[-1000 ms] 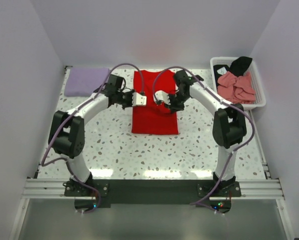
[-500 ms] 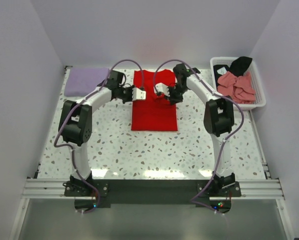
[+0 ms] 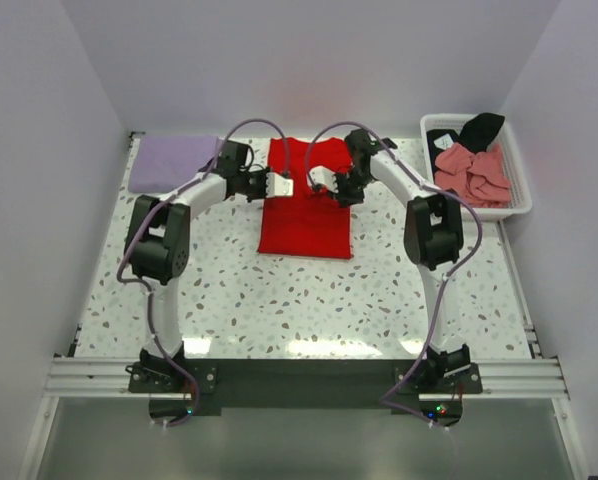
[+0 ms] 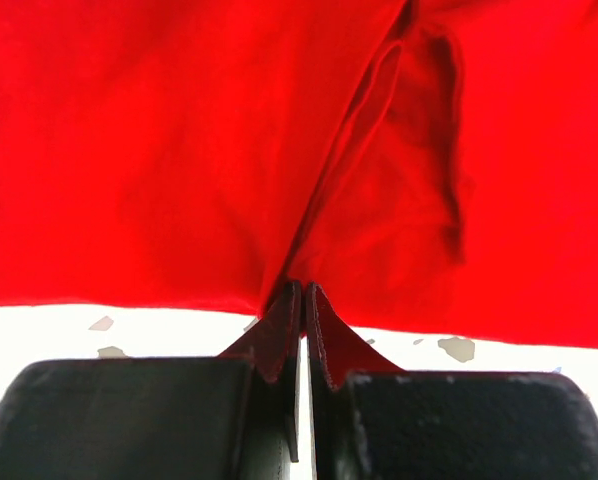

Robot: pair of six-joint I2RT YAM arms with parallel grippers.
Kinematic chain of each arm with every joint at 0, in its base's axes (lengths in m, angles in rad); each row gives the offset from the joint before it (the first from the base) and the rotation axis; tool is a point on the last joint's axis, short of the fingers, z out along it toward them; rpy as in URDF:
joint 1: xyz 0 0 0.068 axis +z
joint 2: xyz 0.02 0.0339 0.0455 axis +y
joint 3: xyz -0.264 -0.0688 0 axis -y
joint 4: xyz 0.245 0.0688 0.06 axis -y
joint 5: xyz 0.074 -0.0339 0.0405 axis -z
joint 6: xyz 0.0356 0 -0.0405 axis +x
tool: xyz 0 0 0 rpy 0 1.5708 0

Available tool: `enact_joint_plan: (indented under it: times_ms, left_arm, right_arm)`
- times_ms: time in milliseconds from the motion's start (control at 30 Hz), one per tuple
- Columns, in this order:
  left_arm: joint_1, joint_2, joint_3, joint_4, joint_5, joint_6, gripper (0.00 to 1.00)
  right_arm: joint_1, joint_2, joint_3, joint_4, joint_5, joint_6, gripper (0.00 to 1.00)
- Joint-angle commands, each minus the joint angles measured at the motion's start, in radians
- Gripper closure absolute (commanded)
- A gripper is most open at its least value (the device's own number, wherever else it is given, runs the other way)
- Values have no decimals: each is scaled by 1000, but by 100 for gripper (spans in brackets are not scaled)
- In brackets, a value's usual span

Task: Fold and stack the t-shirts
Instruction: Fold the tshirt

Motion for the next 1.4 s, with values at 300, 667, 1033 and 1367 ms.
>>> enact_joint_plan:
  times_ms: [300,667,1033,1367]
  left_arm:
    - [24,67,77,116,-100,-104,66]
    - [58,-258,-185,77,2,-326,46]
    - [-40,-403,-425,-96,41,-95,48]
    - [-75,-351,-501,-44,10,0,45]
  right_arm:
    - [-6,-25,-30,286,150,146,44]
    - [8,-276,-125,176,135,451,39]
    - [169,-491,-553,164,83,433,59]
    - [201,-444,-719,311,136,383,55]
